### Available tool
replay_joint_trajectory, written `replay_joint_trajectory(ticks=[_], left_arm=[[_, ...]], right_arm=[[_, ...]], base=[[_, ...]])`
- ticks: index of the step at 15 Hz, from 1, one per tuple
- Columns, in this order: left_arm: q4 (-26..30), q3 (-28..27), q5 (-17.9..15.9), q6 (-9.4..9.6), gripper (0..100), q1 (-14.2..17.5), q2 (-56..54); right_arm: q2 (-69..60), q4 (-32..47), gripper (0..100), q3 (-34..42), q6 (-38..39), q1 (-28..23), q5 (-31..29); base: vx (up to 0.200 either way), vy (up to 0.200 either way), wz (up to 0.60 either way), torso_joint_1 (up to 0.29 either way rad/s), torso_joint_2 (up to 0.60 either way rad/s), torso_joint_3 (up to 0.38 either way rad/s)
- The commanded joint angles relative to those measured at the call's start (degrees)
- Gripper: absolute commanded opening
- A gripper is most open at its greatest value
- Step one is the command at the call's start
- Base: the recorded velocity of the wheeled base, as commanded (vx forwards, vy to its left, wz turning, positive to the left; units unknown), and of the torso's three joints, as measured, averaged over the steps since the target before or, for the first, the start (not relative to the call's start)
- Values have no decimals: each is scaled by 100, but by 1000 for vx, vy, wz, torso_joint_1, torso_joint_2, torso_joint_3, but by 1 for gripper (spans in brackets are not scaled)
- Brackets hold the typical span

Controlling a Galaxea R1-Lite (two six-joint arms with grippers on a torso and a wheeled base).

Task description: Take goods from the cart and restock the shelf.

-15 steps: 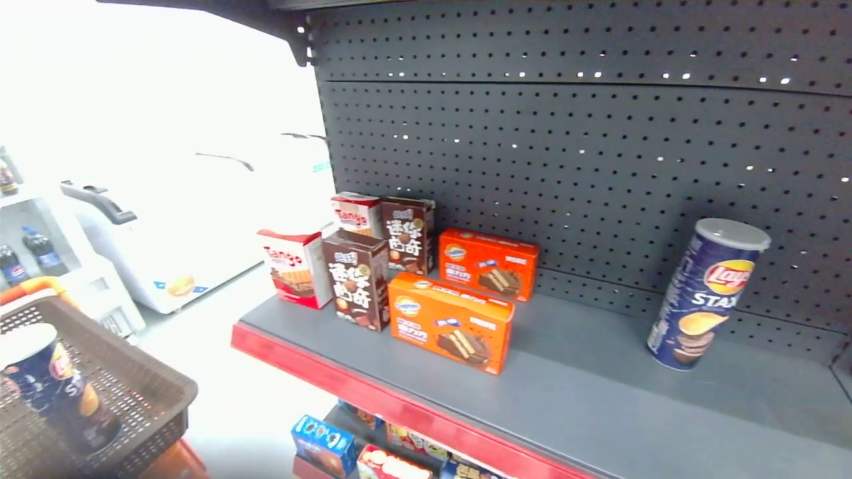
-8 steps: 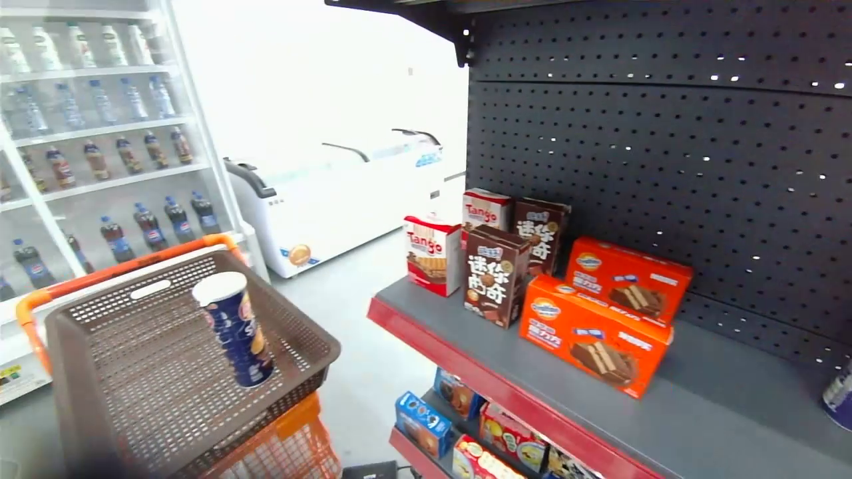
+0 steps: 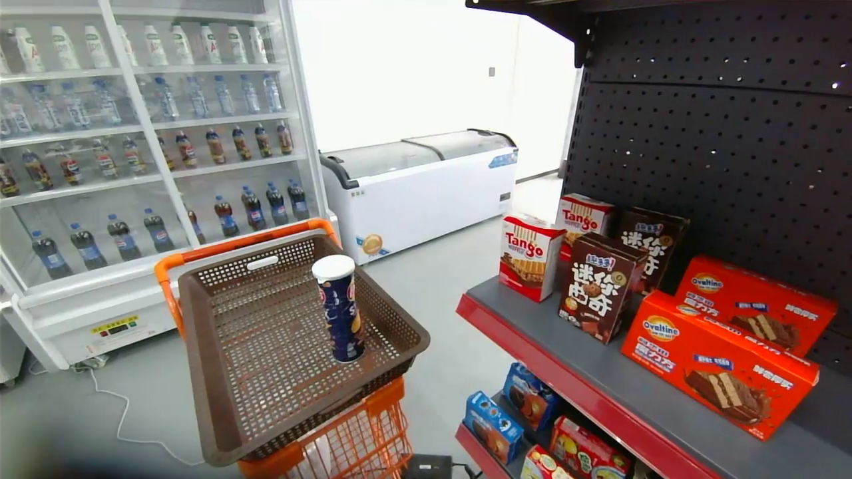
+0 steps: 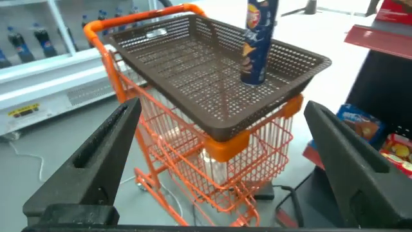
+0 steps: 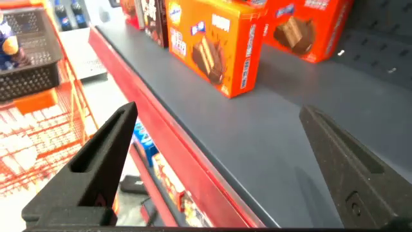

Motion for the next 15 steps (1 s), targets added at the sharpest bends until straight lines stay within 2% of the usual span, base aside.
replay_joint_trajectory(ticks=[1,2,3,5,7,8,10,12,14,15], left_arm=[[-13,2,143,-13,100,7,-2],[-31,-77,152,66,100,15,-2],[136,-885,170,269,100,-81,569],[462,-1720,222,269,100,-99,1896],[418,-1905,222,321,100,-72,2669],[172,-2133,240,400,100,-46,3540],[-435,-2274,231,409,100,-37,4629],[-962,-2388,214,418,100,-169,5376],[-1709,-2502,134,427,100,-275,6334],[-2087,-2511,-33,427,100,-292,6721]], right_arm=[[-2,-2,100,0,-1,-1,3],[-2,-11,100,0,-1,-1,3],[-2,-2,100,0,-1,-1,3],[-2,-2,100,0,-1,-1,3],[-2,-2,100,0,-1,-1,3],[-2,-2,100,0,-1,-1,3],[-2,-2,100,0,-1,-1,3],[-2,-2,100,0,-1,-1,3],[-2,-2,100,0,-1,-1,3],[-2,-11,100,0,-1,-1,3]], base=[[0,0,0,0,0,0],[0,0,0,0,0,0],[0,0,0,0,0,0],[0,0,0,0,0,0],[0,0,0,0,0,0],[0,0,0,0,0,0],[0,0,0,0,0,0],[0,0,0,0,0,0],[0,0,0,0,0,0],[0,0,0,0,0,0]])
